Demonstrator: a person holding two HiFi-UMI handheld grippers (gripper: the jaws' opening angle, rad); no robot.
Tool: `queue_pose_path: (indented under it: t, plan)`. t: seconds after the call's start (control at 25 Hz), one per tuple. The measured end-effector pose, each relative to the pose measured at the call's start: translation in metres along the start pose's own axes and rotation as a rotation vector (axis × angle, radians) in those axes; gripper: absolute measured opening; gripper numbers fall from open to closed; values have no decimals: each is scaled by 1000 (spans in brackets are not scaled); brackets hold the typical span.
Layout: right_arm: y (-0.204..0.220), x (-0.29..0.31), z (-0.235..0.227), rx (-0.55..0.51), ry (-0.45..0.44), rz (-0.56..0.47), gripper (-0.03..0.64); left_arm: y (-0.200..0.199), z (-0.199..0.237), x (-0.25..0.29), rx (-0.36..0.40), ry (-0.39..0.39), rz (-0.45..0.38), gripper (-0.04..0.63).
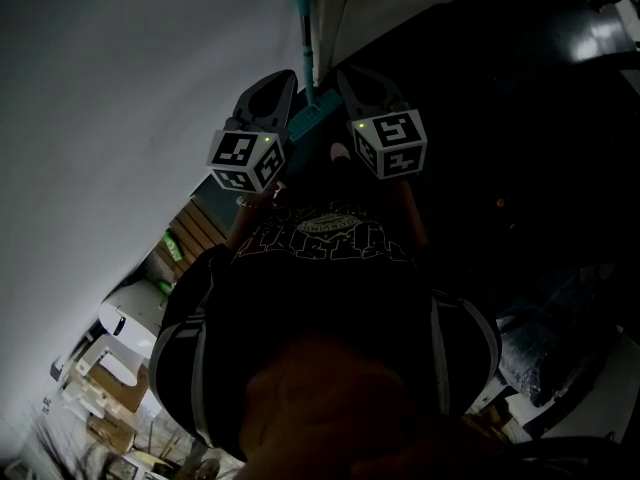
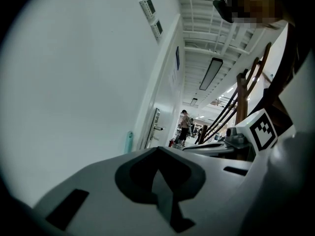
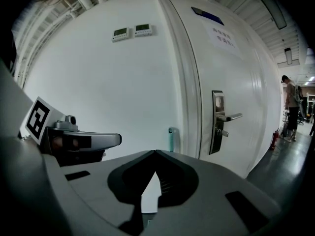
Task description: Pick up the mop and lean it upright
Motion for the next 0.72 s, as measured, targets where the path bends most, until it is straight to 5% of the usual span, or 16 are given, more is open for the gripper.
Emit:
queue_pose_path:
  t: [0.72]
  plan:
    - [4, -17, 1, 9, 0, -10, 20, 1, -20, -1, 23, 25, -1, 46]
Point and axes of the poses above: the fingertips, and each gripper's own axes: x forward along the fingers, z to its left, y out of its underside, the point moved 7 cm from there along -x, backward along the fingers, and after that the axes turned 6 degrees about -y, right-handed, at the moved point
